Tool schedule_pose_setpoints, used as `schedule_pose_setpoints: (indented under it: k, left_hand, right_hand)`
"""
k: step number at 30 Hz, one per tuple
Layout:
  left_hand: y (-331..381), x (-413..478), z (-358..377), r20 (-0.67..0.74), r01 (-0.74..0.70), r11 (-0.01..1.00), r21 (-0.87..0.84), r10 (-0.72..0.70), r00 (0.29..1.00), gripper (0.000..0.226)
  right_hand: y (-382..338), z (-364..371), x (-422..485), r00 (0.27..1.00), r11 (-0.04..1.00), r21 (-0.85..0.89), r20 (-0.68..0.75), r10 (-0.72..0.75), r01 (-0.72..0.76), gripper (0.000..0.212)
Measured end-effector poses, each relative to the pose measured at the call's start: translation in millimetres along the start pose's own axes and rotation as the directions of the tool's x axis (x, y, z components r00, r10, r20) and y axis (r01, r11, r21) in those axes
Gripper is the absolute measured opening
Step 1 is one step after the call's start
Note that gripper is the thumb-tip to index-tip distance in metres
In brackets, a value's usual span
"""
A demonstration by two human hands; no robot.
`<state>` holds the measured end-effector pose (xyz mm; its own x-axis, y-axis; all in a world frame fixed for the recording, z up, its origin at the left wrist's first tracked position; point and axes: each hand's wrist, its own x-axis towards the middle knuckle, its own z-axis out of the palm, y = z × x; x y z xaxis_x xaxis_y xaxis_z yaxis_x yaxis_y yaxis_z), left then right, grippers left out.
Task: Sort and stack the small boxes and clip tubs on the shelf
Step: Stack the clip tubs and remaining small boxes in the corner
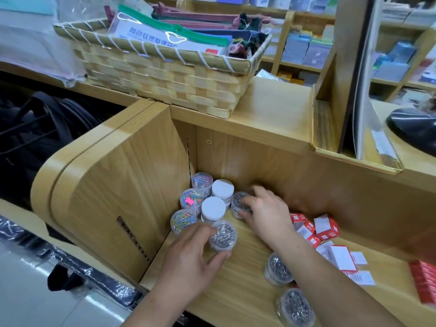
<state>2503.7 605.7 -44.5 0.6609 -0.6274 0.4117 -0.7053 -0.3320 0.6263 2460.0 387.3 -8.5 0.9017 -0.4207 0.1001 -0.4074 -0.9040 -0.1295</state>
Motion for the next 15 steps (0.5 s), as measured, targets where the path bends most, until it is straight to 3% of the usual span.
schedule_pose_setpoints:
  k: [10, 15]
  left_hand:
    - [24, 88, 16, 0.013, -0.166, 0.945, 0.282, 0.17, 0.985, 0.035]
    - [19, 113, 39, 0.127, -0.192, 0.876, 0.443, 0.151, 0.98, 0.034]
  right_hand:
    - [26, -25, -38, 0.953, 0.979, 0.201, -0.291, 0.085, -0.026, 0.017]
    - [38, -27, -78, 0.927, 0.93, 0.362, -0.324, 0.188, -0.062, 0.013]
